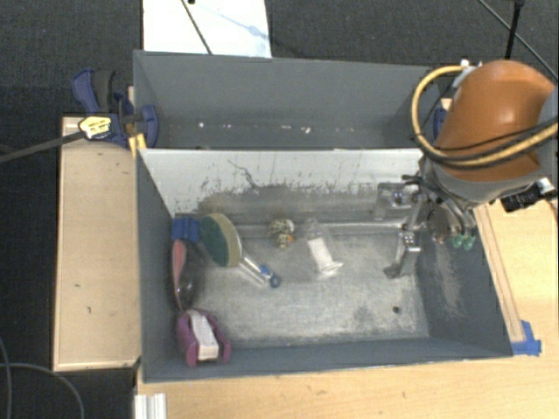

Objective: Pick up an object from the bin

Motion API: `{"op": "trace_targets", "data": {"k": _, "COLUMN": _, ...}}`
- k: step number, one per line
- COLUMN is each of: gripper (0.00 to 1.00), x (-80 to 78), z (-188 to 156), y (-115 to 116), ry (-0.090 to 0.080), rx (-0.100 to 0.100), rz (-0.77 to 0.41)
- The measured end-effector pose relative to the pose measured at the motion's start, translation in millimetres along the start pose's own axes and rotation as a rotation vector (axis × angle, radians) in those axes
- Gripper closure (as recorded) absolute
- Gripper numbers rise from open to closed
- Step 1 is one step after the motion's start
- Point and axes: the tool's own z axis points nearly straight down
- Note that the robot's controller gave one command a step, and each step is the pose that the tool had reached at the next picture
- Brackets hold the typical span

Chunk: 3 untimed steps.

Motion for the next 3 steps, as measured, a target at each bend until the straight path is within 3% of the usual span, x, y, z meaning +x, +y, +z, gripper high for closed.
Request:
{"op": "trace_targets", "data": {"k": 1, "gripper": 0.0, "x": -3.0, "z": 150.5, "y": 50.6, "ry": 0.001, "rx": -0.003, "rz": -0.131}}
{"op": "trace_targets", "data": {"k": 2, "gripper": 0.0, "x": -44.7, "z": 163.7, "y": -9.1, "ry": -0.004, "rx": 0.002, "rz": -0.211}}
{"op": "trace_targets", "data": {"k": 3, "gripper": 0.0, "x": -41.7, "z": 163.7, "y": 38.6, "ry": 0.002, "rx": -0.003, "rz": -0.35}}
